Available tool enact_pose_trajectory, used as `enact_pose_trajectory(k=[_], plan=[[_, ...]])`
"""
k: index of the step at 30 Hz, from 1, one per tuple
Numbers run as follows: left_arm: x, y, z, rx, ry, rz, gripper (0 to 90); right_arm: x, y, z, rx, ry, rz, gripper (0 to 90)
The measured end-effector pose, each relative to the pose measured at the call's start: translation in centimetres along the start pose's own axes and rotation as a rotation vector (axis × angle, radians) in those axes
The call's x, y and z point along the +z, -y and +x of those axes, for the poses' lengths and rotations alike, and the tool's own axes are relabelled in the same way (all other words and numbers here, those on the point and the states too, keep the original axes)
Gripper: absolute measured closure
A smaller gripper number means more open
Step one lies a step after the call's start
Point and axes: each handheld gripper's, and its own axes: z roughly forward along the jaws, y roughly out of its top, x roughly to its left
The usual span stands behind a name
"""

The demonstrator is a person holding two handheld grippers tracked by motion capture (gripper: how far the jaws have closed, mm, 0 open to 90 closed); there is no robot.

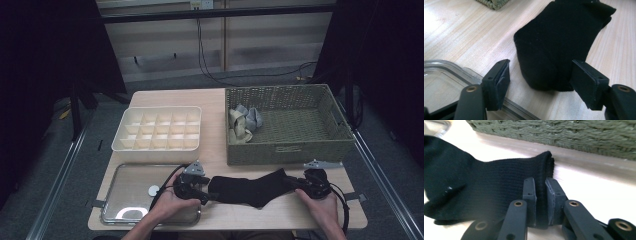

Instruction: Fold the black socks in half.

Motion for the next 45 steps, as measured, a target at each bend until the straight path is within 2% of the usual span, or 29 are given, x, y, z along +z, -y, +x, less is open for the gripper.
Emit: enact_pose_trajectory(k=[3, 9, 11, 12, 13, 14, 17, 22, 30, 36, 45], plan=[[-0.2, 0.0, 0.1, 0.014, 0.011, 0.015, 46.2, -0.1, 0.1, -0.3, 0.017, -0.025, -0.011, 82.2], [-0.2, 0.0, -0.2, 0.016, 0.007, 0.012, 46.8, -0.5, -0.1, -0.4, 0.026, -0.039, -0.033, 82.9], [-0.3, 0.0, -0.2, 0.011, 0.007, -0.013, 47.0, -0.7, -0.1, -0.3, 0.03, -0.043, -0.04, 83.0], [-0.5, 0.0, -0.2, 0.014, -0.007, -0.007, 49.9, -0.8, -0.2, -0.2, 0.027, -0.041, -0.045, 83.0], [-0.4, 0.0, -0.1, 0.008, -0.021, -0.035, 54.9, -0.9, -0.2, -0.2, 0.026, -0.04, -0.047, 83.0], [-0.5, 0.0, 0.0, 0.0, -0.019, -0.033, 57.8, -1.0, -0.3, -0.2, 0.027, -0.044, -0.051, 82.9], [-0.6, -0.1, 0.2, -0.008, -0.003, -0.035, 58.5, -1.3, -0.5, -0.1, 0.028, -0.047, -0.07, 82.9], [-0.4, -0.1, 0.2, -0.007, -0.007, -0.03, 63.9, -1.8, -0.8, 0.2, 0.03, -0.068, -0.097, 83.0], [-0.1, 0.0, 0.2, -0.022, -0.009, -0.031, 63.4, -2.2, -1.3, 1.4, 0.023, -0.119, -0.135, 83.0], [0.1, -0.1, 0.1, 0.003, -0.023, -0.005, 58.6, -2.3, -1.9, 2.4, 0.029, -0.164, -0.163, 82.9], [0.2, -0.1, 0.0, 0.006, -0.017, -0.016, 62.3, -1.8, -2.9, 4.2, 0.012, -0.213, -0.178, 82.8]])
